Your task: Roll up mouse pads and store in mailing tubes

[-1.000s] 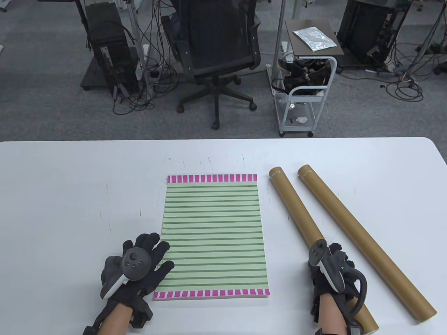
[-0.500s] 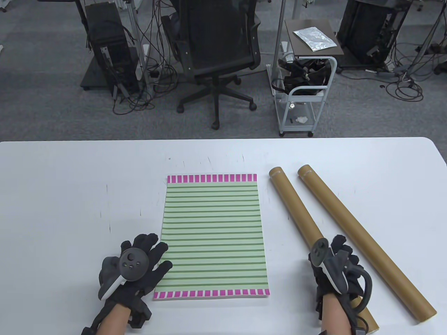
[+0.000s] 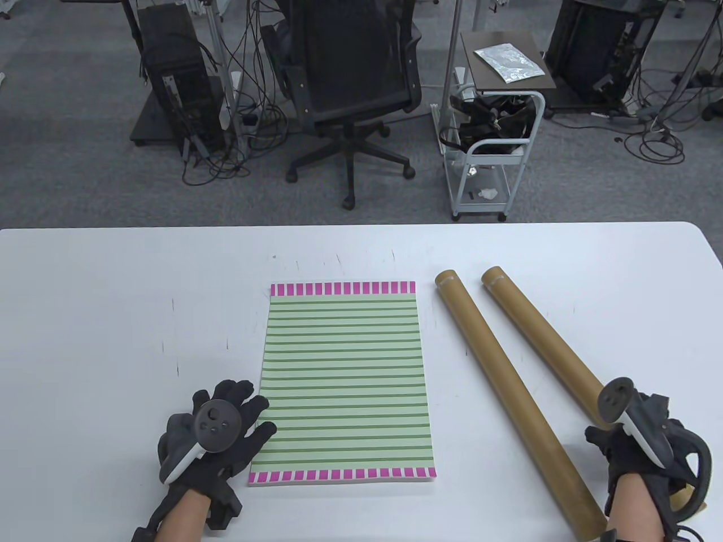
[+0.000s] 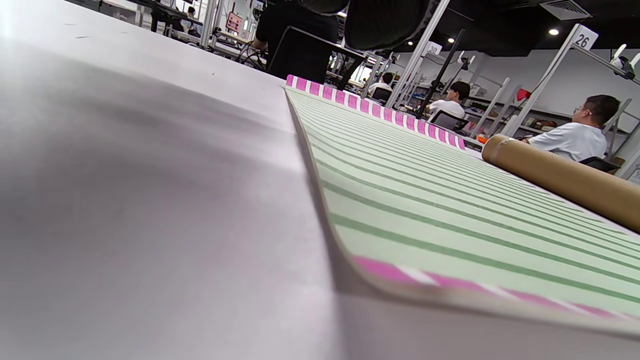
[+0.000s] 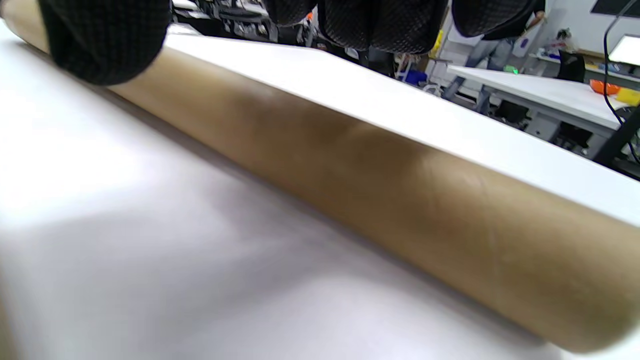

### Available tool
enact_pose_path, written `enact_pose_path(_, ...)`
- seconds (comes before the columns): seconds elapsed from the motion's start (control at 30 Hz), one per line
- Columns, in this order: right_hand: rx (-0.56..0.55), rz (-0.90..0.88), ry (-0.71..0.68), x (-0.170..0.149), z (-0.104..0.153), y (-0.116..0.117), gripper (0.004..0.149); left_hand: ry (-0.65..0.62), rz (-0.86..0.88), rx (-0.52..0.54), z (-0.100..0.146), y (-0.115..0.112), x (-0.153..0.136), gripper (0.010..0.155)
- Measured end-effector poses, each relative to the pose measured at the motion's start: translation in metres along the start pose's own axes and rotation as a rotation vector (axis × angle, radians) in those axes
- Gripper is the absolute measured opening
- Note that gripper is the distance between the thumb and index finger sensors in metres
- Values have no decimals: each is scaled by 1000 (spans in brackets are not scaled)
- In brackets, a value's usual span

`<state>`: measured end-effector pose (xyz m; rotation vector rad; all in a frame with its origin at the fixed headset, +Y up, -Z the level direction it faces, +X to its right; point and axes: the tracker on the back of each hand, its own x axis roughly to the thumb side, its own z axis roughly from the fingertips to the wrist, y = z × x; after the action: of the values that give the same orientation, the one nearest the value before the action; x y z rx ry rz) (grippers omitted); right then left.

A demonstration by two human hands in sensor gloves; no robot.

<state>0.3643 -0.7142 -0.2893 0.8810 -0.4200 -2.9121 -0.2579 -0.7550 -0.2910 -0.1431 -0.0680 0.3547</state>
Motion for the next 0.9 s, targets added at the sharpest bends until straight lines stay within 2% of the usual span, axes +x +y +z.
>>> enact_pose_path(0.17, 68, 37, 25, -8, -21, 16, 91, 9, -2, 6, 0, 1, -2, 69)
enact_pose_path(0.37, 126, 10, 12, -7, -43, 23, 84, -16, -1, 10, 0, 3, 4, 69)
enact_pose_path(0.47, 131, 19, 25, -5, -49, 33, 85, -16, -29, 12, 0, 3, 5, 67)
enact_pose_path(0.57, 38, 93, 7, -4, -46, 31, 83, -6, -32, 11, 0, 3, 2, 67)
enact_pose_path(0.63, -172, 107, 37, -9, -36, 25, 75, 0, -20, 7, -1, 3, 0, 67)
enact_pose_path(0.7, -263, 81, 61, -12, -27, 16, 74, 0, -18, 8, -1, 3, -1, 67)
enact_pose_path(0.8, -355, 60, 94, -13, -11, -2, 74, -9, -13, 25, 1, 5, 0, 67)
enact_pose_path(0.9, -457, -23, 34, -5, 8, -23, 74, -19, 1, 36, 2, 7, 3, 67)
